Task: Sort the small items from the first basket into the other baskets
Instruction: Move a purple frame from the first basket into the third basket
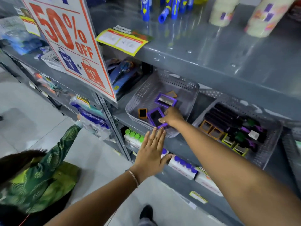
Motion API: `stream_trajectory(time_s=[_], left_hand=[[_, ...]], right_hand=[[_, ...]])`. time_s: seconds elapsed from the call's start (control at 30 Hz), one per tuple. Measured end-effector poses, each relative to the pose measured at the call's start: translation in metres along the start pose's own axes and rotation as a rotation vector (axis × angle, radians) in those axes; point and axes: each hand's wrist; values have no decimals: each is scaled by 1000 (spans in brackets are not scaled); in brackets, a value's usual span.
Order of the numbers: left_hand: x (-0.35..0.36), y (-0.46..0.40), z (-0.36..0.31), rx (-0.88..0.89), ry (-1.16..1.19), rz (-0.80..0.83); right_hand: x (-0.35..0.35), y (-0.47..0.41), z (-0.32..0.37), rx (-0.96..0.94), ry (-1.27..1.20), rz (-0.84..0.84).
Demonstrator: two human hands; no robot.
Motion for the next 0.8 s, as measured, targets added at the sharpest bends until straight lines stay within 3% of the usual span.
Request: stream_trajectory(time_s=[0.2, 0.43, 0.6, 0.8], left_hand=[[-4, -1, -23, -15, 76, -14], [-7, -2, -136, 381, 218, -67], [0, 6, -232, 647, 210, 20], [7, 13, -355, 903, 202, 116]], right_hand=[[-24, 22, -15, -21, -230, -140], [-97, 113, -89, 49, -535, -415], [-145, 209, -188, 231, -788, -554], [-184, 316, -320, 497, -792, -745]])
Point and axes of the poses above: each hand's wrist, its own y-axis away from the middle knuckle, its own x-axis out of the palm, z = x × y, and after that the axes turned 7 degrees about -x, right-handed
